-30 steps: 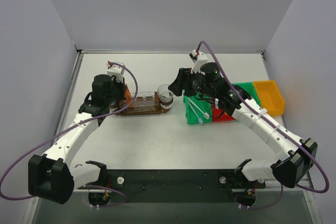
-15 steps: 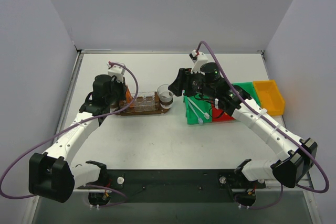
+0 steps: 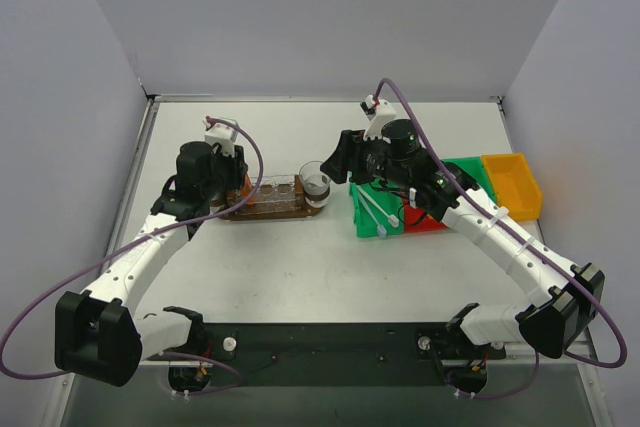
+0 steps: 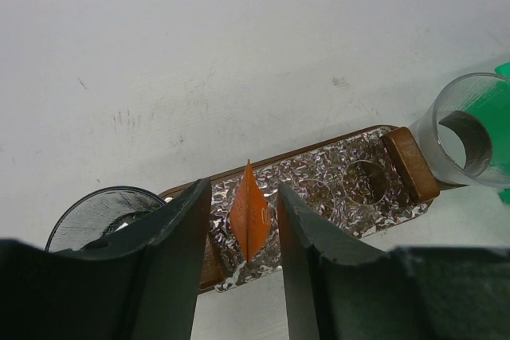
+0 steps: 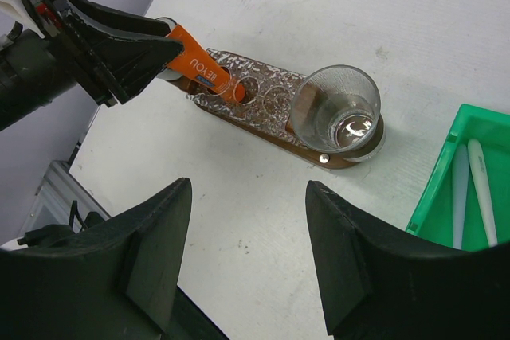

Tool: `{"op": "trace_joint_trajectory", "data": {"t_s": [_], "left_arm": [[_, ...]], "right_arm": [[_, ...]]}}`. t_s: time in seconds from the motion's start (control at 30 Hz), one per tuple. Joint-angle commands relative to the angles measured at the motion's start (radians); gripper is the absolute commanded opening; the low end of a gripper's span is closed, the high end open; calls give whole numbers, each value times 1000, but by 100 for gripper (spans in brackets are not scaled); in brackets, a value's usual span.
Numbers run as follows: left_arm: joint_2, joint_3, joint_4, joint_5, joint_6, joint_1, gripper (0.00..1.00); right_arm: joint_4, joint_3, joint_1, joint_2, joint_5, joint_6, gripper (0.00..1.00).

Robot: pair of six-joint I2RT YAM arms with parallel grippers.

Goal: Prepare toiletry sets of a toothbrush and toothpaste on the tray

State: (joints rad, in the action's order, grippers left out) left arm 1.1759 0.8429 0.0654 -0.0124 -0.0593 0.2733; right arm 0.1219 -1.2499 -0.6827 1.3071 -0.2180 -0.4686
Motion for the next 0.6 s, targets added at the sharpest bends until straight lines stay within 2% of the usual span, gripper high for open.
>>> {"op": "trace_joint_trajectory", "data": {"t_s": [0.0,0.13,0.33,0.43,0.53,0.57], "left_arm": [[-15,44,-42,-1,6,-3,52],[-24,59,-30,-4,1,-3,61],[-44,137,30,-5,-2,-2,66],[-55,220,86,38,-17,-2,67],[-39,316,149,51,-36,-3,71],[-30,347,171,45,-45,-3,71]], "right_arm": [[-41,9,-5,-16,11,5,54],[-30,9,8,-25,19,8,54],[28,4,63,-46,26,5,54],[90,-2,120,-65,34,30,54],[169,-14,216,-86,26,48,52],[194,-17,282,-86,11,50,49]]}}
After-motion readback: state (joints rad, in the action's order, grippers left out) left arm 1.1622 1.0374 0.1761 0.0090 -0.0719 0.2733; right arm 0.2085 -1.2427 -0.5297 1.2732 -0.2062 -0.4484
